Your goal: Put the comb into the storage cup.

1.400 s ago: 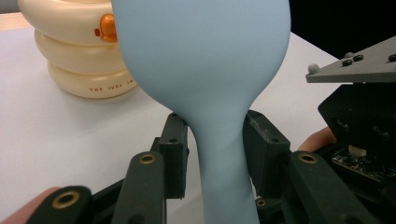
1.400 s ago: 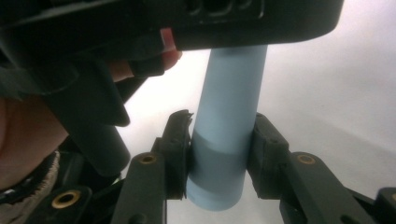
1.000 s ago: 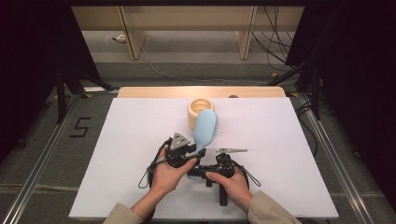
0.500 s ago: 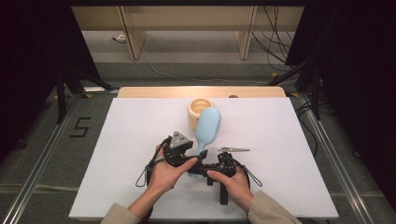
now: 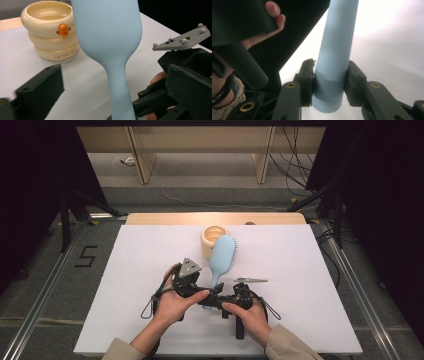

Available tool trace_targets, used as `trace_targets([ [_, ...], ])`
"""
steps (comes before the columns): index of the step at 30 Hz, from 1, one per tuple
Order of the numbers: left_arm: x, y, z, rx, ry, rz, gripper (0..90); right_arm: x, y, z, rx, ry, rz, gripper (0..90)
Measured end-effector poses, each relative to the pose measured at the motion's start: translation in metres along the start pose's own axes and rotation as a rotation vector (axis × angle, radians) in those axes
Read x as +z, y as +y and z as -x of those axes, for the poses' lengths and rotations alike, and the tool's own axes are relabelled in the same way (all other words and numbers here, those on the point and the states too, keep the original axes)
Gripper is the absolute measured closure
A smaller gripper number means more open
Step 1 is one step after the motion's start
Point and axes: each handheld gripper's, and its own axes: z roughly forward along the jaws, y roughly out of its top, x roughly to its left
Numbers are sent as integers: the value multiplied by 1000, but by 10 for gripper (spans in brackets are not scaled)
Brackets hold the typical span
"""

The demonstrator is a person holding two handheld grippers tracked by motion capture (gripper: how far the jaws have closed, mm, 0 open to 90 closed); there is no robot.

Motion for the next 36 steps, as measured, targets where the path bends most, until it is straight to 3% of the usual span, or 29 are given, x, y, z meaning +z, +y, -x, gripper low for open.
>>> trace_targets([
  [6,-4,5,2,21,-2,10,0,0,-1,0,6,1,-5,639],
  [21,4,25,-7,6,-6,13,0,1,0,0,2,2,-2,639],
  [36,18,44,-7,-6,-14,-1,0,1,0,0,3,5,-2,639],
])
